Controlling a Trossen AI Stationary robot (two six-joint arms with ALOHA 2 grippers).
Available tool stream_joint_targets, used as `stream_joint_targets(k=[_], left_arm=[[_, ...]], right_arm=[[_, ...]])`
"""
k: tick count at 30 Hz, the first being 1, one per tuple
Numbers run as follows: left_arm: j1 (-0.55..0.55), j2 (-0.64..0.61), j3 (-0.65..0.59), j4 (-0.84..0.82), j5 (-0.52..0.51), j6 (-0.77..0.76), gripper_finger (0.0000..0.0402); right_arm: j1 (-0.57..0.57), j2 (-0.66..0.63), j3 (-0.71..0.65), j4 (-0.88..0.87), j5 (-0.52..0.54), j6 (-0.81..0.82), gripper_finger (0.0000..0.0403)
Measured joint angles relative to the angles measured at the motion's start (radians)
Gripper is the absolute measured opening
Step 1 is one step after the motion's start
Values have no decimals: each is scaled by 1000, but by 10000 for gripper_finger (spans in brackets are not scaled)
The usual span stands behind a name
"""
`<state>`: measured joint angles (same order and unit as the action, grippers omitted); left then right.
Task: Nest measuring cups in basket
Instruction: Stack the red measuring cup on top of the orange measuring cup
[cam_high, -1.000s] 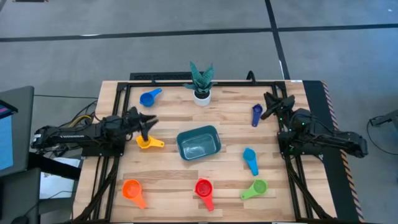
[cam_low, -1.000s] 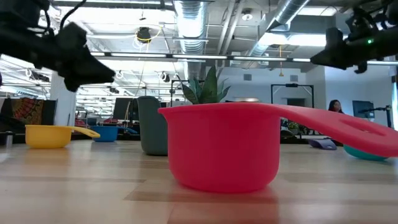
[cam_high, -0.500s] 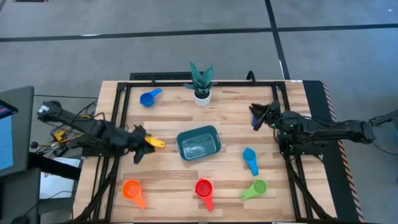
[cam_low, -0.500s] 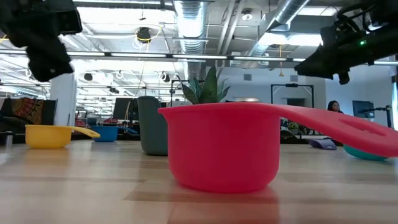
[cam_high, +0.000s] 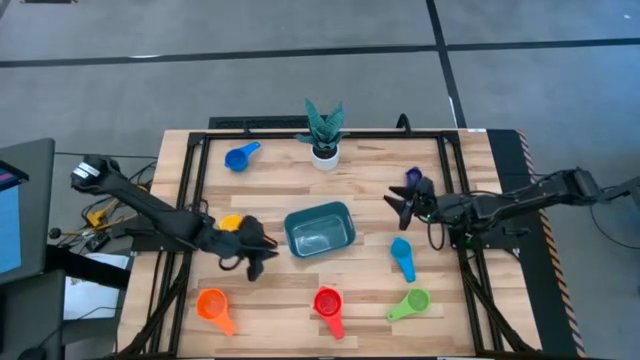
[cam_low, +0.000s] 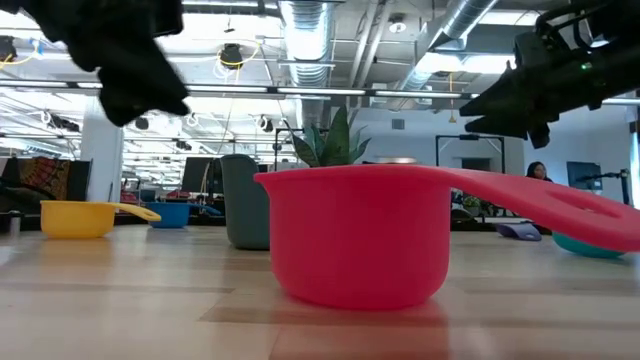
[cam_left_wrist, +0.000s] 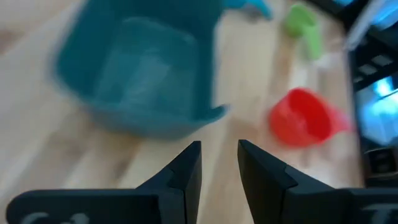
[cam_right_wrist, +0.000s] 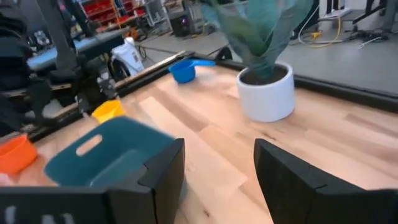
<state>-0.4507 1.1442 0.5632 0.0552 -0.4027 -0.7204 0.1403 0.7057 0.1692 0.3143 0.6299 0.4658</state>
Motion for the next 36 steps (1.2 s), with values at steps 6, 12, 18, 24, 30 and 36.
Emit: stream_joint_targets(k=[6, 12, 18, 24, 30, 36], left_arm=[[-3, 187, 10, 264, 2, -114, 92], [-3, 340, 182, 195, 23, -223, 92], [-3, 490, 450, -77, -26, -227, 92], [-3, 631, 660, -270, -49, -228, 92], [-3, 740, 787, -363, 35, -262, 92], [-14, 767, 847, -495, 93, -321, 123]], right_arm=[[67, 59, 0, 15, 70, 34, 204], [102, 112, 0, 2, 164, 157, 201], [102, 177, 0, 12, 182, 216, 202], [104, 211, 0, 12, 138, 266, 196], [100, 212, 0, 11, 138, 264, 199], [86, 209, 0, 9, 131, 258, 201]])
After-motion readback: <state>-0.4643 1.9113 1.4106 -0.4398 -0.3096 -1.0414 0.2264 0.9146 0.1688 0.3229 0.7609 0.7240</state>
